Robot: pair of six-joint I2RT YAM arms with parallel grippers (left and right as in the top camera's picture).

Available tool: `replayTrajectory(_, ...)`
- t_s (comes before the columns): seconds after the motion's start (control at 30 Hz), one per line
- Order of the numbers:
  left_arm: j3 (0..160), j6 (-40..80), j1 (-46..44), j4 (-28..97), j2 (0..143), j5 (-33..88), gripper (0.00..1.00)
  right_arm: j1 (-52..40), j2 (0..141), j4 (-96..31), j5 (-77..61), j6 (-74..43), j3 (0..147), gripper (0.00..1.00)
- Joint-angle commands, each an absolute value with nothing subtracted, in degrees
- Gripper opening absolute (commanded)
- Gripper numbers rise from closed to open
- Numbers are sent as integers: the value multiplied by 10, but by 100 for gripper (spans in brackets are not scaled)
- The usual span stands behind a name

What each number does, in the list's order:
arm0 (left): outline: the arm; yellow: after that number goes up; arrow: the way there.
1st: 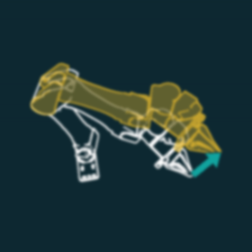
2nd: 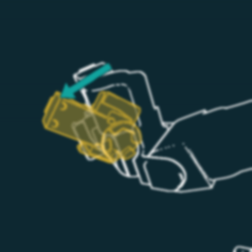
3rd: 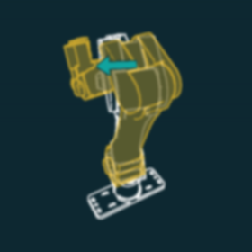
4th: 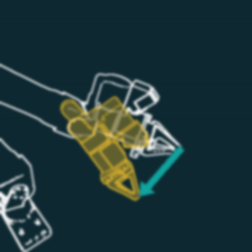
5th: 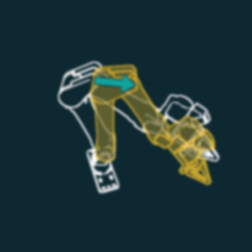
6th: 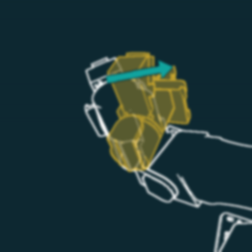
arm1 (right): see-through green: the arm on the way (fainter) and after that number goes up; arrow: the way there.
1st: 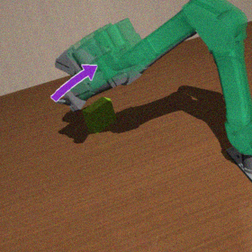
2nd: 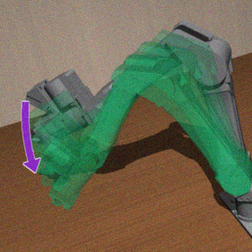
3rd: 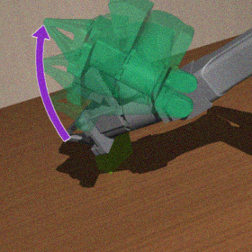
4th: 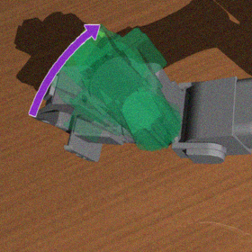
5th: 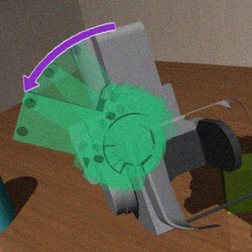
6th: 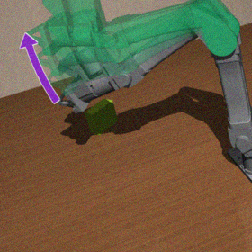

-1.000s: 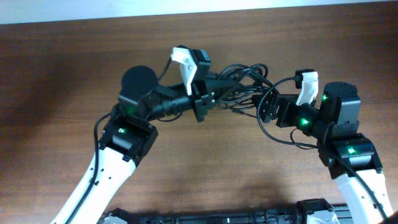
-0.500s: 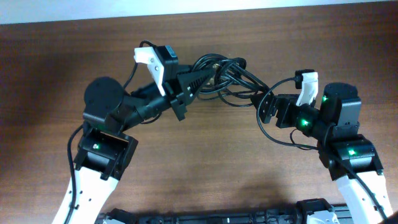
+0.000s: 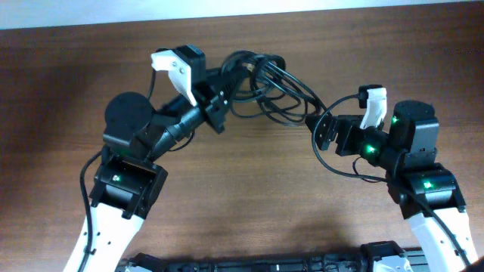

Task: Untangle cables

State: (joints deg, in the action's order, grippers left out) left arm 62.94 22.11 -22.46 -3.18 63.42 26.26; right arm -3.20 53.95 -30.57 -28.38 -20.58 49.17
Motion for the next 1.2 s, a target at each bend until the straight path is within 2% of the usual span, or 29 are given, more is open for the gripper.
replayTrajectory(0.0,646,281,-215,-37,607,141,0,-30,544,-313,-252,-198,488,98)
replayTrajectory(0.17,646,304,-216,-30,607,138,0,-30,544,-313,-255,-195,488,98)
replayTrajectory(0.33,646,303,-216,28,607,147,0,-30,544,-287,-382,-80,488,98)
replayTrajectory(0.67,646,300,-230,89,625,335,0,-30,544,-268,-421,-79,488,98)
replayTrajectory(1.17,646,300,-351,76,666,304,0,-30,544,-268,-444,-34,488,98)
